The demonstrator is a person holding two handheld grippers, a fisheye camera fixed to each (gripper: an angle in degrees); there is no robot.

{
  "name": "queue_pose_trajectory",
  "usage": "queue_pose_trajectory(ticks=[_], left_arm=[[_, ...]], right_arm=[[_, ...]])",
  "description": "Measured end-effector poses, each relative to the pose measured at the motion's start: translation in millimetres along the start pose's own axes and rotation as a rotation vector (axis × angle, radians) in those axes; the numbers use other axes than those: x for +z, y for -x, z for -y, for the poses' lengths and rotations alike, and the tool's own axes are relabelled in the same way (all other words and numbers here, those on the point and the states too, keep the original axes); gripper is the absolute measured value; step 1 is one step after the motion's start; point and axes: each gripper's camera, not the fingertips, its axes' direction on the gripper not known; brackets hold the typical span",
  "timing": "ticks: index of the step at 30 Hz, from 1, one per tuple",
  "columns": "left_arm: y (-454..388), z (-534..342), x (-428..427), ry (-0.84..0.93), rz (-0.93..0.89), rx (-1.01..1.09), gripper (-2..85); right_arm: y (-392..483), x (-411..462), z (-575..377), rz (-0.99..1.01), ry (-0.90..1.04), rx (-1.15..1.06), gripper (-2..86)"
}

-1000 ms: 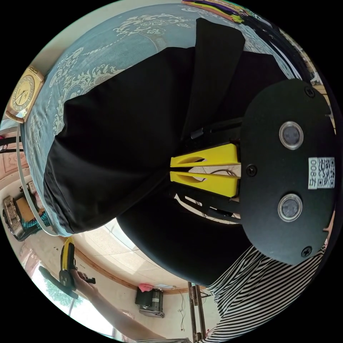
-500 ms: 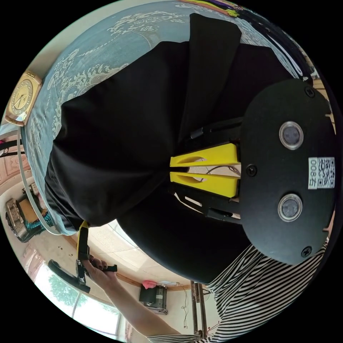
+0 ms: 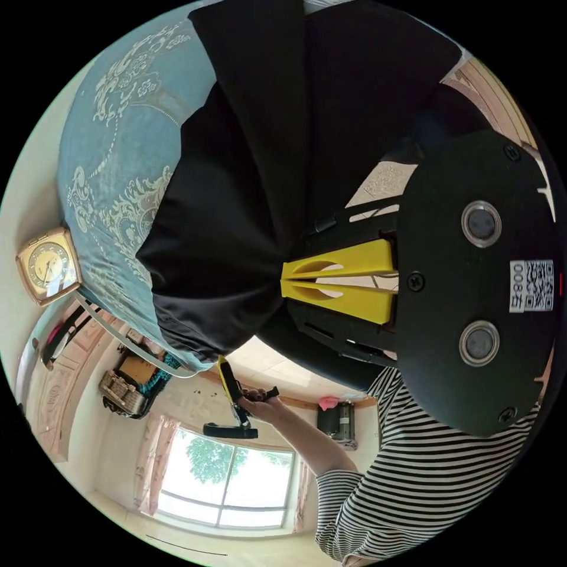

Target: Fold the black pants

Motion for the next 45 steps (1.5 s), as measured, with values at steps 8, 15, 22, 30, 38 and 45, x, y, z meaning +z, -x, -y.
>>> queue_pose_trajectory(ticks=[8, 15, 22, 30, 38, 45], left_arm=[[-84.5, 23.6, -43.5, -0.123, -0.16, 0.021, 0.1], [-224.8, 92.1, -21.6, 0.014, -0.342, 0.288, 0.8], [-385.8, 171.2, -12.2, 0.105, -0.491, 0.539, 4.6], [-492.8, 250.0, -8.5, 0.165, -0.443, 0.561, 6.3], [-551.6, 304.8, -24.4, 0.217, -0.464, 0.526, 4.2], [-595.2, 337.1, -67.0, 0.207, -0.482, 0.543, 2.0]], right_arm=[[-66.7, -24.1, -18.7, -0.187, -0.046, 0.143, 0.2], [-100.9, -38.0, -33.7, -0.18, -0.017, 0.18, 0.9], [-171.5, -123.2, -27.5, -0.272, -0.19, 0.338, 7.3], [-234.8, -161.7, 4.7, -0.398, -0.184, 0.458, 8.7], [-272.4, -152.0, 1.4, -0.471, -0.076, 0.53, 7.6], [-283.3, -161.9, -25.1, -0.488, -0.028, 0.471, 2.4]])
